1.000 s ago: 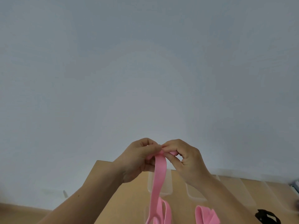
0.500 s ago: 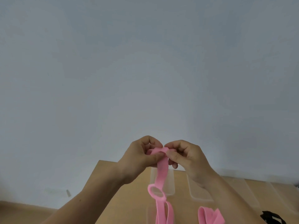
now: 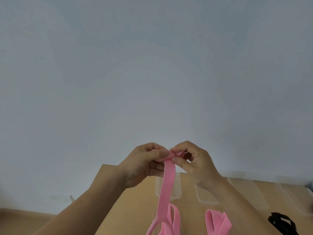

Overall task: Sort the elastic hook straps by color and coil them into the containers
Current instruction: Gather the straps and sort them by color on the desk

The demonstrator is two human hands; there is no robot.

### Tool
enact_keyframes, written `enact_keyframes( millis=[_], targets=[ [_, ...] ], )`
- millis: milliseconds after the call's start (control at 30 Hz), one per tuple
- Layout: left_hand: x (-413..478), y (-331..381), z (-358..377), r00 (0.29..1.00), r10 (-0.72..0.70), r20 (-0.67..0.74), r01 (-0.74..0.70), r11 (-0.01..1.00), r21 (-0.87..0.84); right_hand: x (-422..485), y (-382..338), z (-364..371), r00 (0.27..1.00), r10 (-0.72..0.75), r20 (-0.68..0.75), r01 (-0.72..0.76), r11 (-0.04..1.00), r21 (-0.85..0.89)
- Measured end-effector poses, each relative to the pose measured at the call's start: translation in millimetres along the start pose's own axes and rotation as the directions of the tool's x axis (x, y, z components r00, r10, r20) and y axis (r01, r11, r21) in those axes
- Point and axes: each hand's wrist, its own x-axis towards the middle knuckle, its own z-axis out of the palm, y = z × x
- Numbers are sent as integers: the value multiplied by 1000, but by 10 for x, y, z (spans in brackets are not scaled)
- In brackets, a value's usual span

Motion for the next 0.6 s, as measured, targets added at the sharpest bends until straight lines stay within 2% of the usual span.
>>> enact_keyframes(
  millis=[133, 300, 367, 433, 467, 533, 600],
  targets=[
    [32, -40, 9, 998, 6, -56, -6, 1000, -13, -6, 57, -8, 998, 56, 10, -56, 998, 9],
    [22, -31, -37, 996, -83, 16, 84, 995, -62, -2, 51, -18, 998, 41, 46, -39, 999, -31],
    [12, -31, -60, 996, -77, 33, 79, 995, -65, -12, 49, -13, 997, 43, 59, -41, 998, -37],
    [12, -42, -73, 1000, -23, 14, 23, 999, -33, -19, 43, -2, 995, 77, 70, -78, 997, 8],
    [15, -50, -78, 1000, 23, -5, -23, 1000, 10, -17, 30, 4, 991, 110, 78, -117, 990, 84],
    [22, -63, -79, 989, 147, -35, -140, 977, 159, -1, 6, 8, 978, 184, 102, -203, 953, 223],
    [29, -85, -76, 967, 252, -43, -229, 930, 288, 22, -14, 3, 967, 230, 111, -249, 943, 219]
  ],
)
